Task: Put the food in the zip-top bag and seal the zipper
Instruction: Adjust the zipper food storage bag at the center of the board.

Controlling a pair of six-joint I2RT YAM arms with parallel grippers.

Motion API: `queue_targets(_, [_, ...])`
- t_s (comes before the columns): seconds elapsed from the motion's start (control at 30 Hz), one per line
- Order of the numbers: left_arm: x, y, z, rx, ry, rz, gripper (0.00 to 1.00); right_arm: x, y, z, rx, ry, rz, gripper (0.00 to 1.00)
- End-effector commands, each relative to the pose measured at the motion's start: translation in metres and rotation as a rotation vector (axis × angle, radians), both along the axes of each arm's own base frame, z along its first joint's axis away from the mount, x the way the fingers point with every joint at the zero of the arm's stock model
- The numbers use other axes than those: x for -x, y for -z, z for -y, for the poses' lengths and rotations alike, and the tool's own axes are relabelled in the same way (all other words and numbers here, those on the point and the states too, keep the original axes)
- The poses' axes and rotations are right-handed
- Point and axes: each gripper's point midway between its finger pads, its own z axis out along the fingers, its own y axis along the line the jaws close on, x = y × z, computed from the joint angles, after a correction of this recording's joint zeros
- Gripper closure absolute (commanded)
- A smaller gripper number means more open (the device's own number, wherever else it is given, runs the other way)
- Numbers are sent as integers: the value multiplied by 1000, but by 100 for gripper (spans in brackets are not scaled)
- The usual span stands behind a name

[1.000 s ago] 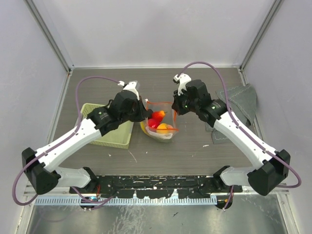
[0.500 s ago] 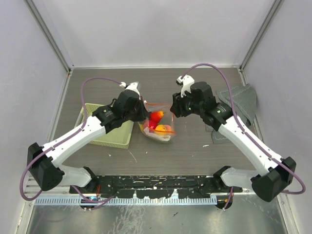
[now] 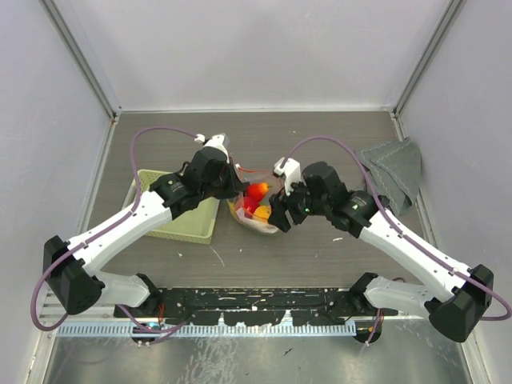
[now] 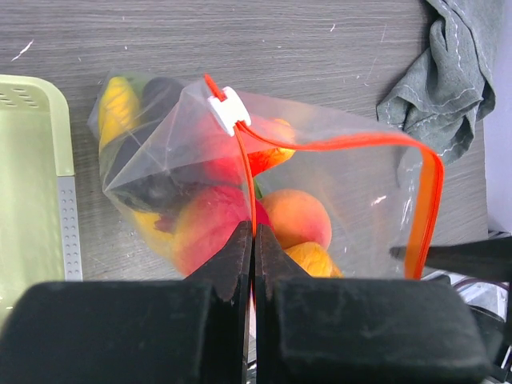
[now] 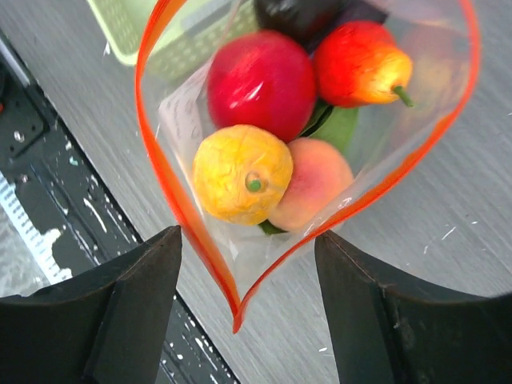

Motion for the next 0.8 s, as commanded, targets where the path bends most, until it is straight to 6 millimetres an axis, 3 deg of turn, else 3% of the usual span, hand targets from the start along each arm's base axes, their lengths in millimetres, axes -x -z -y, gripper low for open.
queue_targets(0.0, [-8, -35, 2, 86, -25, 82, 100, 7, 6, -5, 56, -19, 75, 28])
queue_targets(0.13, [-8, -35, 2, 84, -27, 82, 100, 3, 17, -5, 119, 25, 98, 32])
queue_targets(0.27, [-9, -34, 0, 77, -35, 83, 100, 1, 12, -4, 123, 38, 117, 43])
queue_targets(0.4, [-6, -49, -6, 97, -44, 117, 100, -2, 5, 0, 131, 55, 141, 78])
queue_targets(0.5, [-7, -54, -11, 87, -53, 130, 100, -6, -6, 3, 132, 72, 168, 97])
queue_targets(0.6, [-6, -60, -18, 77, -61, 142, 97, -11, -21, 6, 131, 89, 218, 99])
queue_targets(0.77, [-2, -72, -35, 89, -72, 171, 78, -19, -39, 12, 149, 108, 280, 99])
